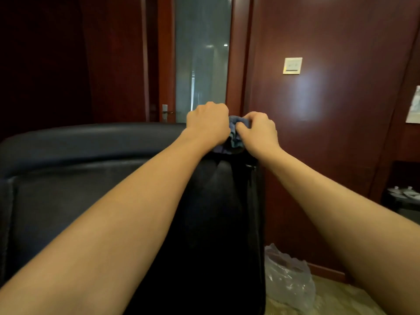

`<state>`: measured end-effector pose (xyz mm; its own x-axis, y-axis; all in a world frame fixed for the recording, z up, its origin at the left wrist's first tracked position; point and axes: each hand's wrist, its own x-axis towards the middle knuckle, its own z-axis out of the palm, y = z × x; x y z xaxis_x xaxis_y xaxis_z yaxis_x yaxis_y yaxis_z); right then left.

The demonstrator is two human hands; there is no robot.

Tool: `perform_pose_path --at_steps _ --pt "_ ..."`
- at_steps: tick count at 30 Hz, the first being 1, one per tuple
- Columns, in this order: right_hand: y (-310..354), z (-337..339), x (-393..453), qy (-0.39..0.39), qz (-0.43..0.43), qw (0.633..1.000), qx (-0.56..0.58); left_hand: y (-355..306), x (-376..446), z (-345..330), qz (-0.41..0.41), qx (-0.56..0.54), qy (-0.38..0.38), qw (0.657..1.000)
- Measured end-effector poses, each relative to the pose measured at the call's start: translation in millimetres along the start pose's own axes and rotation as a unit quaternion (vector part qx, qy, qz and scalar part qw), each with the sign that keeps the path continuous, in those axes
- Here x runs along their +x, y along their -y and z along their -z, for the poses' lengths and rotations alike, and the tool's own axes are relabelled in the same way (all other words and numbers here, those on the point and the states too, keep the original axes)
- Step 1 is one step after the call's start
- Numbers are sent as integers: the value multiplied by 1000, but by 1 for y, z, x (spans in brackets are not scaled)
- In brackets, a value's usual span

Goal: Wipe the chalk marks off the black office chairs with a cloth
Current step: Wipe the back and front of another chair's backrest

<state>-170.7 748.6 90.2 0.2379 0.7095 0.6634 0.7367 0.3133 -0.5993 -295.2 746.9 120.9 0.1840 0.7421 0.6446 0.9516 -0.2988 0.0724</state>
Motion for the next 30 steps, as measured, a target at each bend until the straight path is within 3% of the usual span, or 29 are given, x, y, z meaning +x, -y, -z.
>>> perform_pose_path --at_steps 6,11,15,22,25,30 --pt "96 -71 -13 59 103 989 -88 107 -31 30 98 17 -41 994" --pt "190 -136 -54 99 234 953 -165 209 -74 62 197 67 -59 976" --pt "233 -180 -94 86 341 916 -194 266 -116 72 254 63 -94 961" --pt "235 -181 -142 84 435 873 -204 277 -178 65 302 4 -174 937" --pt "208 -174 -178 113 413 891 -154 272 -229 43 316 -47 -197 927" --pt "151 -172 -248 160 324 932 2 250 -307 5 274 -199 -221 915"
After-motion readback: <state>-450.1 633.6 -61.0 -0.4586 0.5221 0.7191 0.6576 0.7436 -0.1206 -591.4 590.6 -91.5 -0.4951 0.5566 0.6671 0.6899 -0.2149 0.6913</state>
